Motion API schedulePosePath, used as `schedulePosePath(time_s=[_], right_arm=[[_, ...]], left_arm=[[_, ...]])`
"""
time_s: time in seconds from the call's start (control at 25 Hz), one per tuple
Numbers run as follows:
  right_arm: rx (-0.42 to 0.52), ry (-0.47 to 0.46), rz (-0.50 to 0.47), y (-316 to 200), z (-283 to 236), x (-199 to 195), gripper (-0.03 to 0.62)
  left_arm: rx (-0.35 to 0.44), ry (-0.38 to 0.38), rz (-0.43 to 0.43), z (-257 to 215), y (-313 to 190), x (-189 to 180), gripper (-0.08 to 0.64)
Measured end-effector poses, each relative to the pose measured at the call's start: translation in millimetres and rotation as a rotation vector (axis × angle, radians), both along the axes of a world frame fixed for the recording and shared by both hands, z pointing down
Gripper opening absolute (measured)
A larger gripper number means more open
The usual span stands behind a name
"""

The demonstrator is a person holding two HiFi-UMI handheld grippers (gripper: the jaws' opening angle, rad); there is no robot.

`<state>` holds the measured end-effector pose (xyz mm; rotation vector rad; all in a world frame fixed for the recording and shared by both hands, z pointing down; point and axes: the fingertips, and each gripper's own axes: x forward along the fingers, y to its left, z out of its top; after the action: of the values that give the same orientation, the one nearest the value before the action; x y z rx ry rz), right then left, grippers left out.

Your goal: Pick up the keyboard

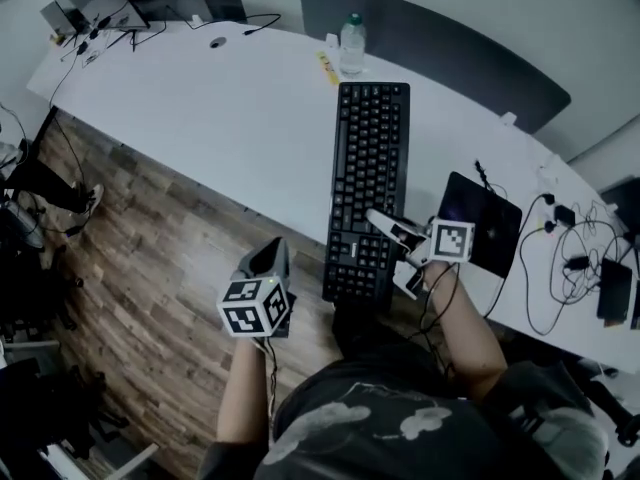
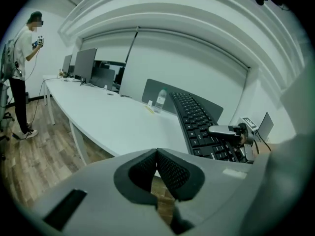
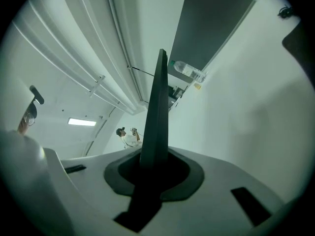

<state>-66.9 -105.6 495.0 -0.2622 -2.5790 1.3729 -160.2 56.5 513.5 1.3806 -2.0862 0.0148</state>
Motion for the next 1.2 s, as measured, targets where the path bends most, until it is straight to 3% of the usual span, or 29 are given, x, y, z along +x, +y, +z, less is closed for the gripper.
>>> schedulePosePath(time_s=[0.28,1.2], right_arm=[[0.043,-0.001,-0.016,47,-7,32,0.069],[0.056,-0.016,-0.023,182,-18,175,0.067]], left_arm=[[0.044,-0.001,-0.021,-8,48,37,0.002],[0.089,-0.034,-0.026,-28,177,176,0.002]])
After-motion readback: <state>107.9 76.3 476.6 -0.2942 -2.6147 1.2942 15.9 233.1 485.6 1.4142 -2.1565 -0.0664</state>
